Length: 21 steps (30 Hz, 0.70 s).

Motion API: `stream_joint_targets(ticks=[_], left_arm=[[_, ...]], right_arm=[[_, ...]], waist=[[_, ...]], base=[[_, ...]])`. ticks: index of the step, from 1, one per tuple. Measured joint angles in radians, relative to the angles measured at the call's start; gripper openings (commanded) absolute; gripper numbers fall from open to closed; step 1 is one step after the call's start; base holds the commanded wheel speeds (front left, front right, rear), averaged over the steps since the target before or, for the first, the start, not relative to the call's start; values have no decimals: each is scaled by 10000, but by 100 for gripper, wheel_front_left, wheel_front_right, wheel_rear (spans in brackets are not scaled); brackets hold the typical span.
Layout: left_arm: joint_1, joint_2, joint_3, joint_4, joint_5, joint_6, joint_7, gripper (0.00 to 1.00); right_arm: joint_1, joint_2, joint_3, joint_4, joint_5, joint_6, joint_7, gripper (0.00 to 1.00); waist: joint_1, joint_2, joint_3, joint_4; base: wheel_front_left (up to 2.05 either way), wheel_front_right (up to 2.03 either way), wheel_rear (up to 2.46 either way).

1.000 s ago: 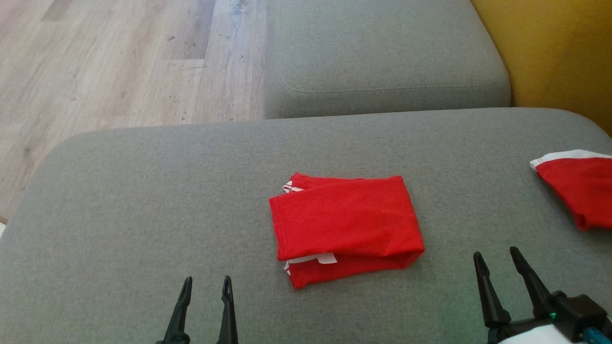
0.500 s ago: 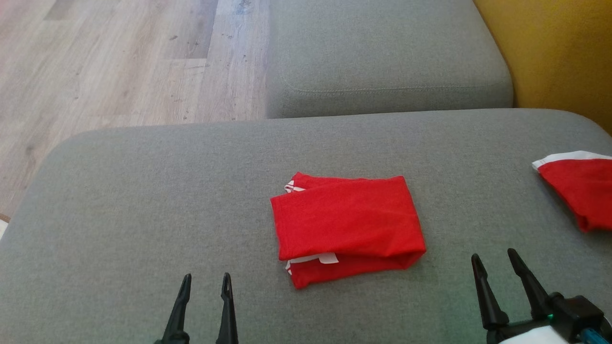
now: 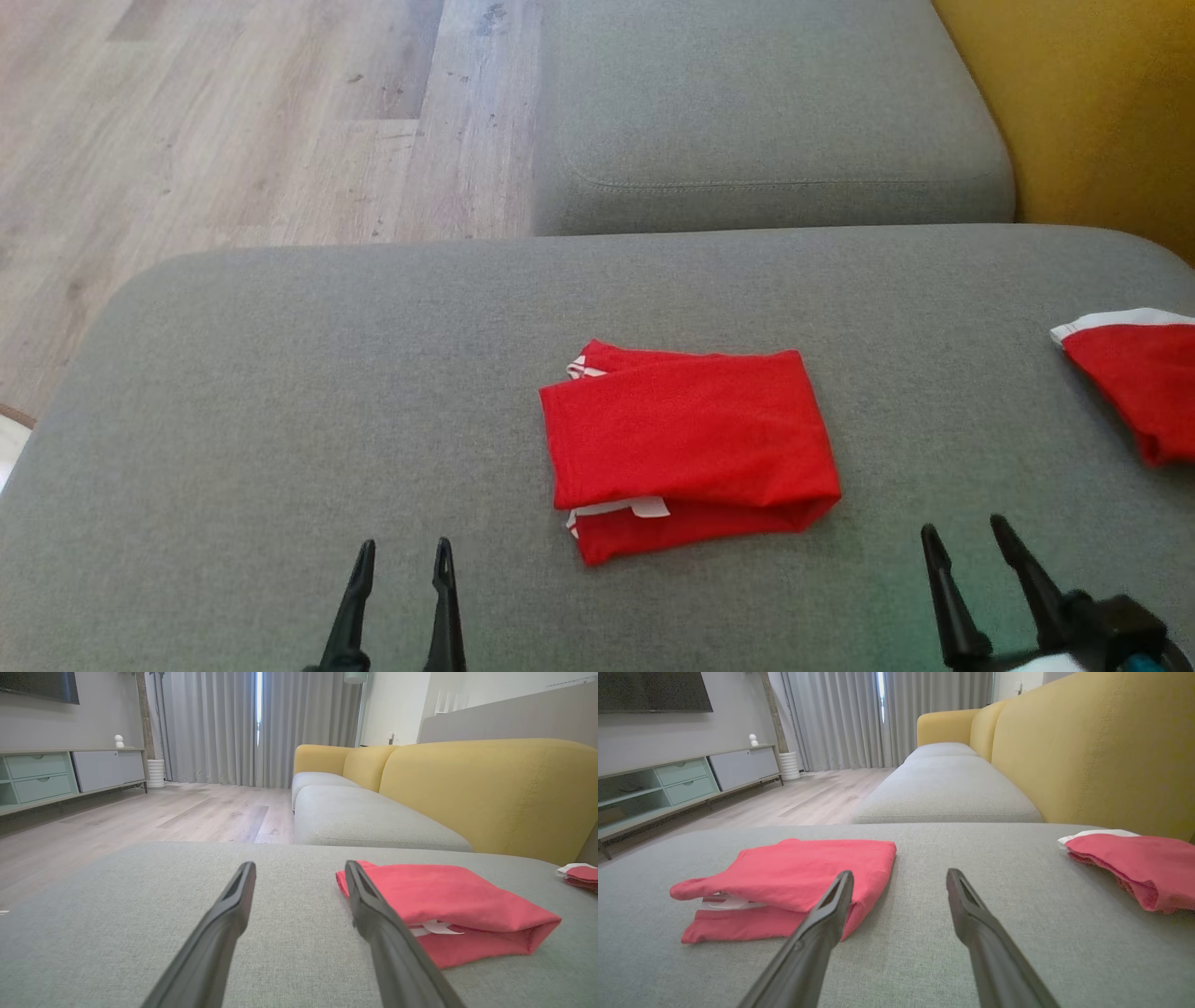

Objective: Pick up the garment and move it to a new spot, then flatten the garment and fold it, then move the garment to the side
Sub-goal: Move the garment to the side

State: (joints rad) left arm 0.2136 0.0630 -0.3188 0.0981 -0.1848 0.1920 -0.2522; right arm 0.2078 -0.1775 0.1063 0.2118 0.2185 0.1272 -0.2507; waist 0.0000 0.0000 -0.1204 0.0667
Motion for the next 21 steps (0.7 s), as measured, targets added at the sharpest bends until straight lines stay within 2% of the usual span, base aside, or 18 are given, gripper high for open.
stream_joint_targets(ticks=[10,16,21], left_arm=[[-13,-6,-21,654,-23,-351,2,100],[-25,-6,-36,773,102,-485,2,100],[-143,-6,-113,790,274,-523,2,100]], right_arm=[[-500,441,-119,1946,217,0,0,100],[-1696,500,-199,3135,629,0,245,100],[-3061,504,-236,4328,1179,0,878,100]], waist=[[0,0,-94,383],[0,0,-46,738],[0,0,110,1067]], base=[[0,0,0],[0,0,0],[0,0,0]])
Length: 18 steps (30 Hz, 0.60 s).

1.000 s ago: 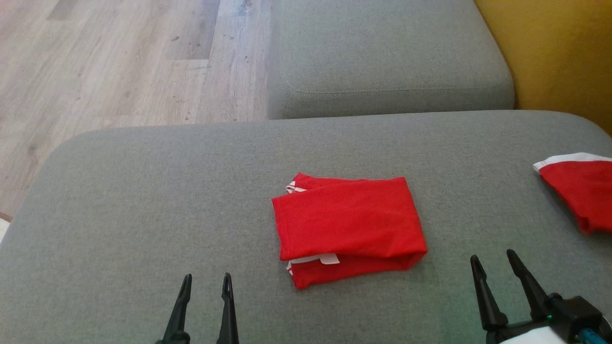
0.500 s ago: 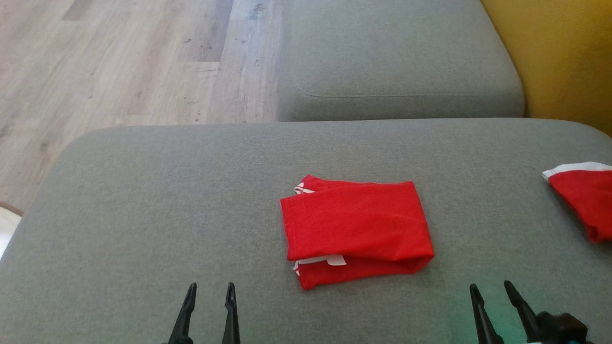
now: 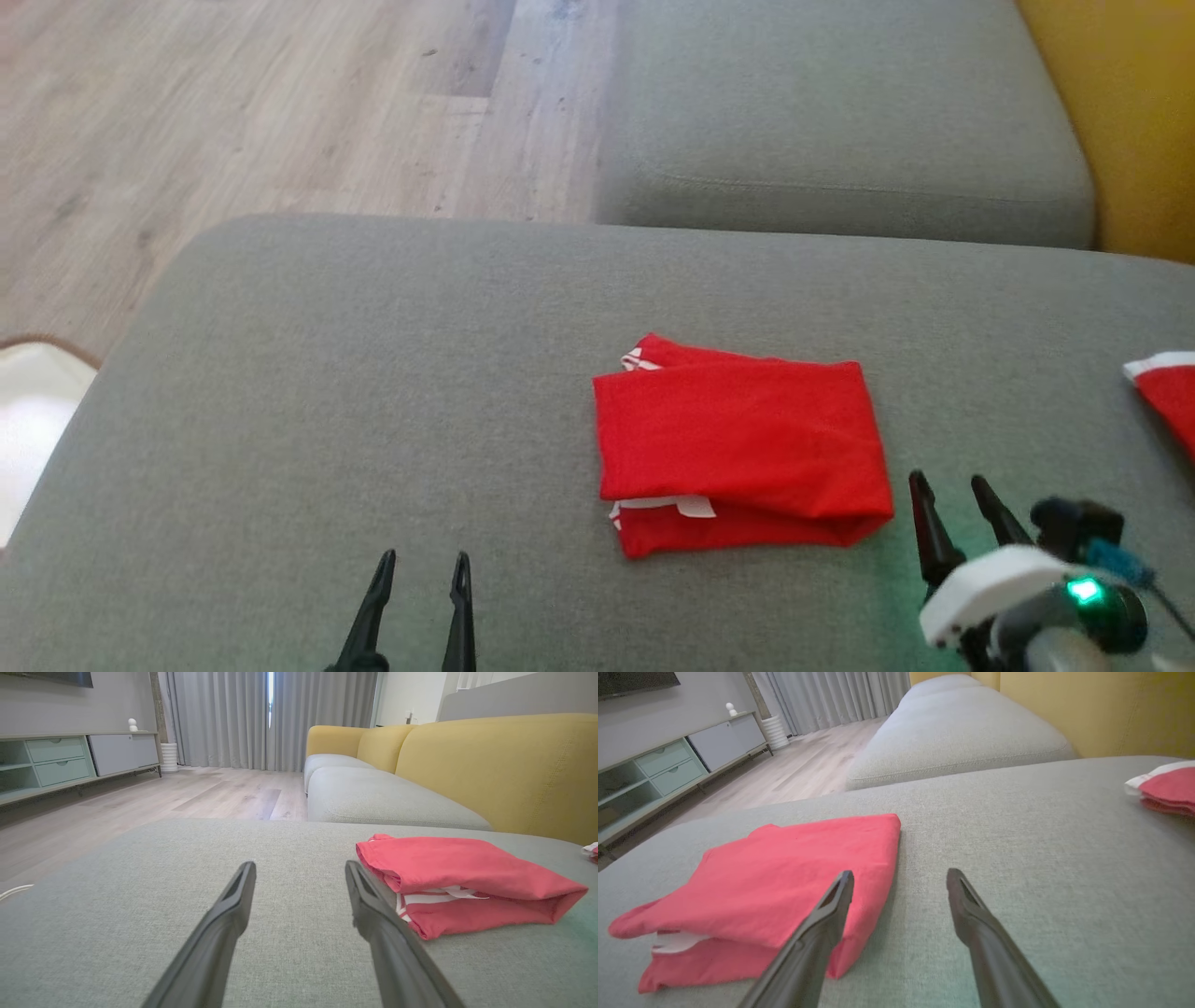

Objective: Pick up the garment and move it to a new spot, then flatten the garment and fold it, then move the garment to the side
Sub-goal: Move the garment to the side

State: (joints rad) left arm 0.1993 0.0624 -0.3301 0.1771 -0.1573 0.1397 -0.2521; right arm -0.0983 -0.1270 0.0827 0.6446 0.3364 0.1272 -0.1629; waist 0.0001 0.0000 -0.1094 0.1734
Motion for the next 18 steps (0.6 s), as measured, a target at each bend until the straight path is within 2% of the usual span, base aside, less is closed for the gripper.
stream_joint_targets(ticks=[10,15,18], left_arm=[[-527,0,-290,-71,192,-92,-2,100],[-727,-2,-401,-194,194,-59,-2,100],[-757,-4,-468,-234,190,35,-2,100]], right_arm=[[-1955,-347,121,2512,993,0,1446,100],[-2622,-568,692,2913,1304,0,1900,100],[-2757,-579,1043,2863,1492,0,2011,35]], waist=[[0,0,610,690],[1,0,1109,826],[1,0,1342,804]], base=[[0,0,0],[0,0,0],[0,0,0]])
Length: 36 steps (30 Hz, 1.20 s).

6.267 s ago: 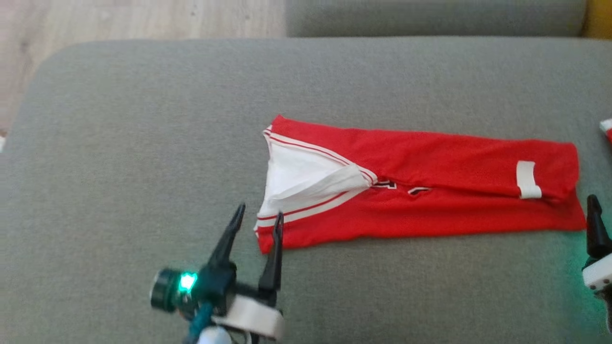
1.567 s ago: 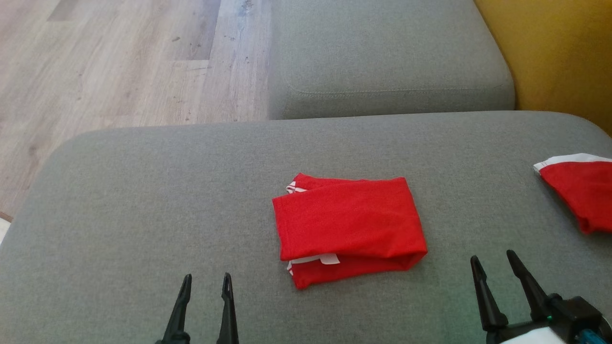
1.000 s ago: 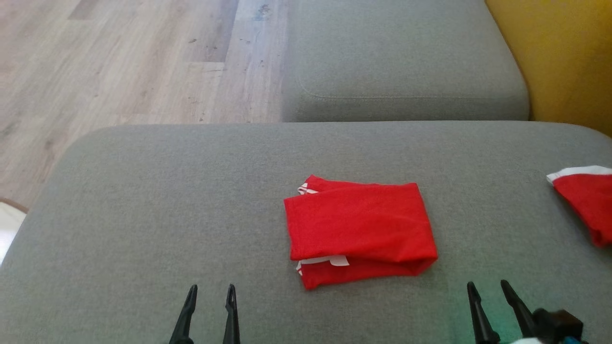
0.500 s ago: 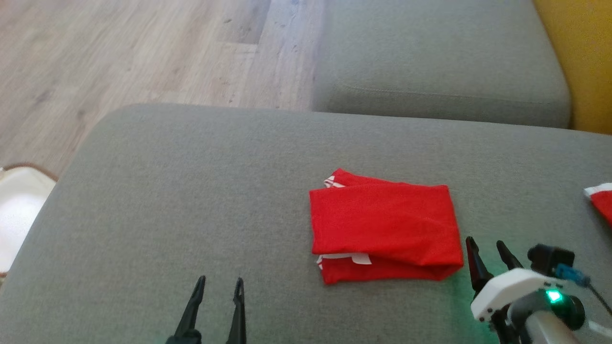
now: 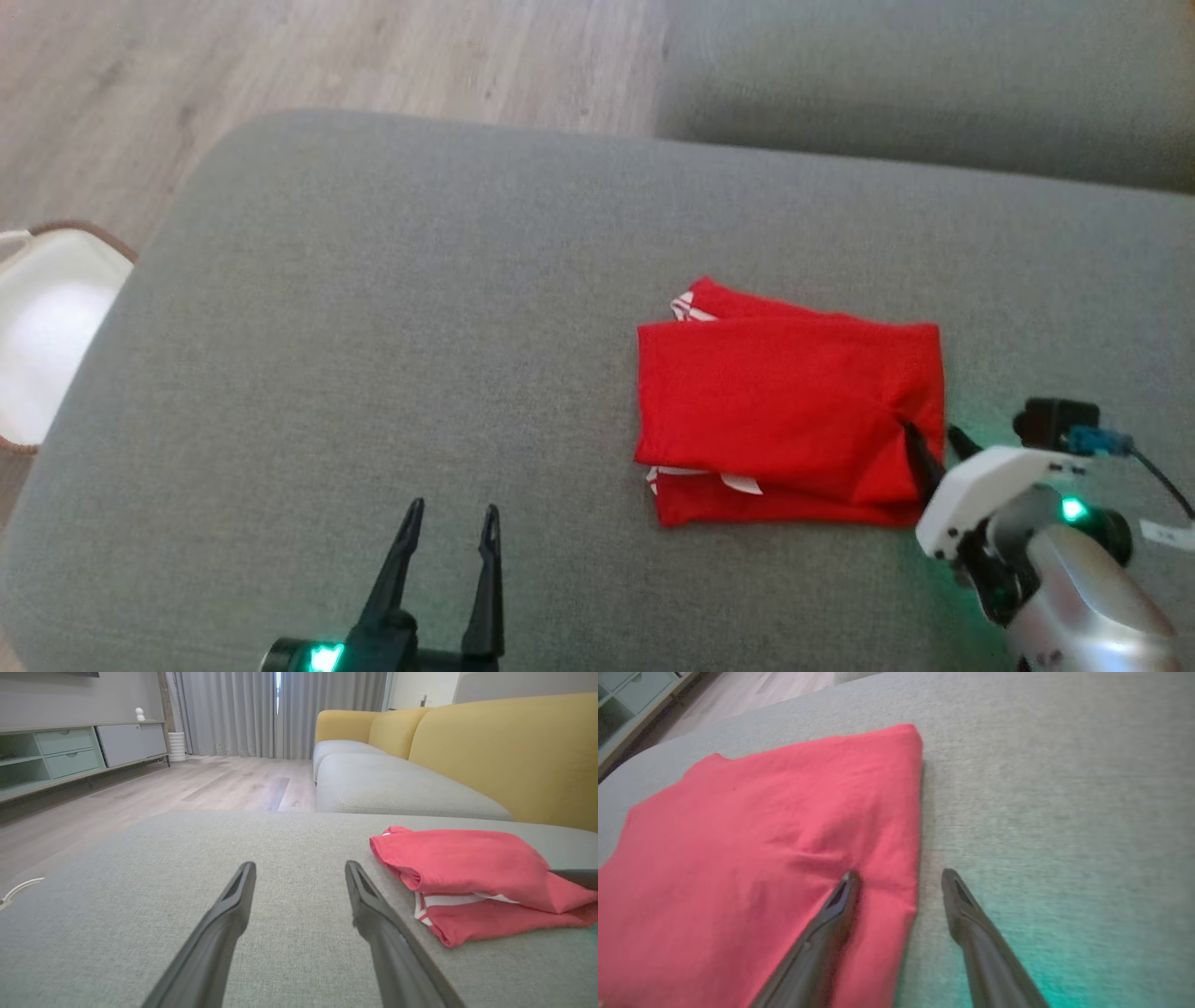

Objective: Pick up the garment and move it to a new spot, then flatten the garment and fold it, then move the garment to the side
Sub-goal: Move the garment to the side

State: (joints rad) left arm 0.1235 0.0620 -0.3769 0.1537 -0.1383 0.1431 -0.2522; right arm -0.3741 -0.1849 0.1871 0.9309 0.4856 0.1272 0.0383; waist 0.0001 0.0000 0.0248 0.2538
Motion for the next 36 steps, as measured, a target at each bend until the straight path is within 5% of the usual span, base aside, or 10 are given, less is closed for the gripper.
stream_joint_targets(ticks=[1,11,27,28,29,30,36], left_arm=[[-52,0,-128,-6,-6,90,0,100],[-760,-33,-441,-186,-46,424,0,100],[-1835,-48,-359,-842,-454,489,-2,100],[-1930,-48,-343,-851,-453,487,-2,100],[-2027,-48,-337,-859,-447,443,-2,100],[-2118,-50,-326,-869,-416,418,-2,100],[-2406,-52,-186,-857,-384,428,-2,100]], right_arm=[[-106,-40,360,-219,341,0,82,0],[-741,-1266,1185,-727,163,0,-880,0],[-2304,-5244,596,-2105,-848,0,-815,0],[-2476,-5400,481,-2125,-980,0,-874,13],[-2640,-5511,301,-2121,-1141,0,-1051,82],[-2813,-5574,102,-2098,-1379,0,-1243,100],[-2991,-5051,-838,-2136,-2428,0,-2255,100]], waist=[[1,0,245,-59],[1,0,984,-977],[0,0,2152,-3685],[0,0,2260,-3821],[0,0,2370,-3943],[0,0,2481,-4056],[1,0,2792,-4483]], base=[[0,0,0],[0,0,0],[0,0,0],[0,0,0],[0,0,0],[0,0,0],[0,0,0]])
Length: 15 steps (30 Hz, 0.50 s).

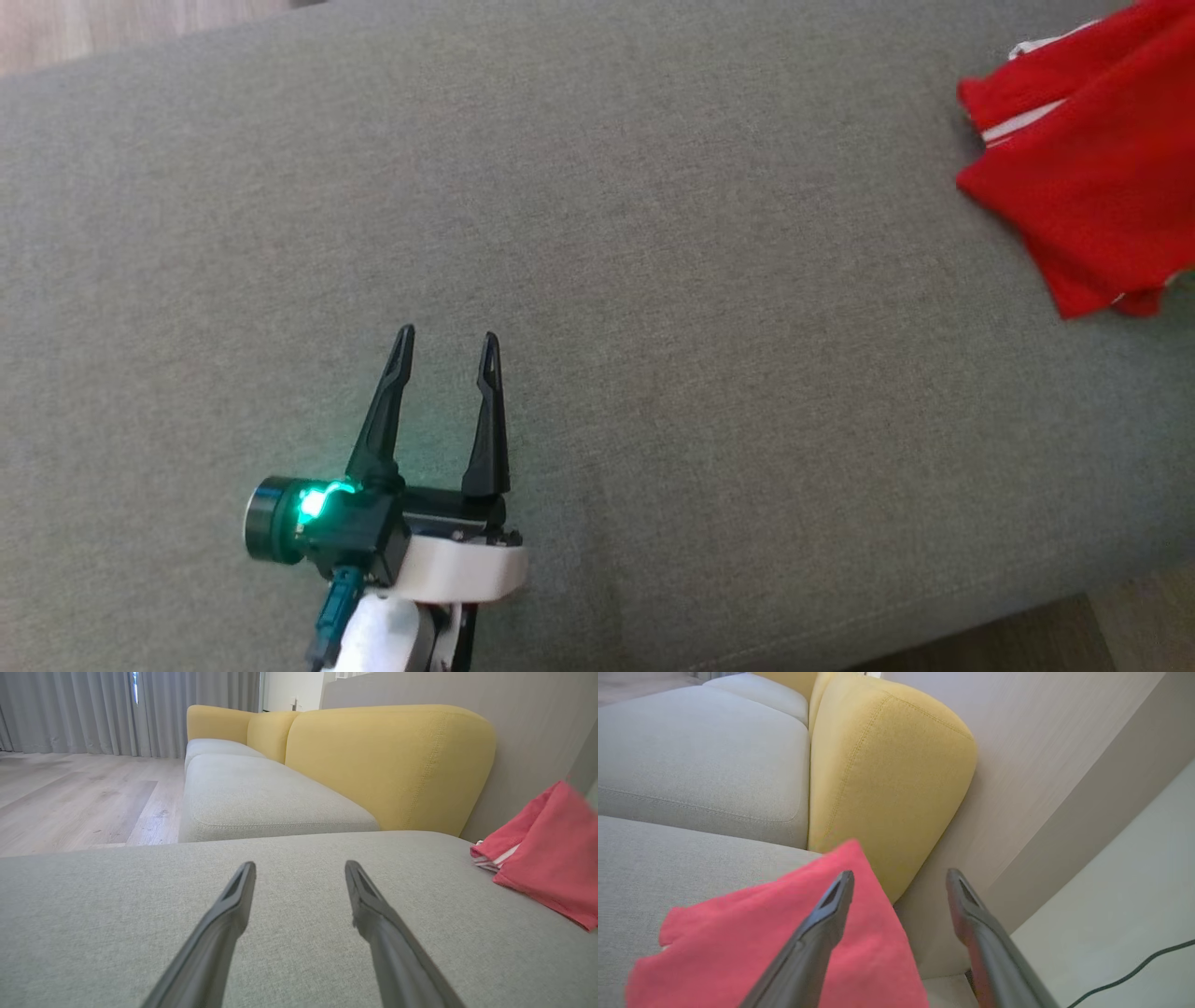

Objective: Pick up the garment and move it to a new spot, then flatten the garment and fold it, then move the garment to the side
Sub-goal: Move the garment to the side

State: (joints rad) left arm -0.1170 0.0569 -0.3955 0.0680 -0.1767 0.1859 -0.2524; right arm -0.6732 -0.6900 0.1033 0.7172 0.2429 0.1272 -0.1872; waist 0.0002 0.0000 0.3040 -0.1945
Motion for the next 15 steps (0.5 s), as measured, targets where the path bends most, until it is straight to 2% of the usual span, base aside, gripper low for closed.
stream_joint_targets(ticks=[3,7,15], left_arm=[[2,-4,-12,96,-98,2,-2,100],[54,-6,-25,173,-245,92,-13,100],[891,-8,-173,339,-456,123,-15,100]], right_arm=[[639,800,-267,-349,-219,0,-121,100],[2252,1956,-240,-963,-299,0,21,100],[4574,3530,-384,-1977,-207,0,-27,100]], waist=[[-2,0,-152,79],[-3,0,-507,391],[-4,0,-1406,1473]], base=[[0,0,0],[0,0,0],[0,0,0]])
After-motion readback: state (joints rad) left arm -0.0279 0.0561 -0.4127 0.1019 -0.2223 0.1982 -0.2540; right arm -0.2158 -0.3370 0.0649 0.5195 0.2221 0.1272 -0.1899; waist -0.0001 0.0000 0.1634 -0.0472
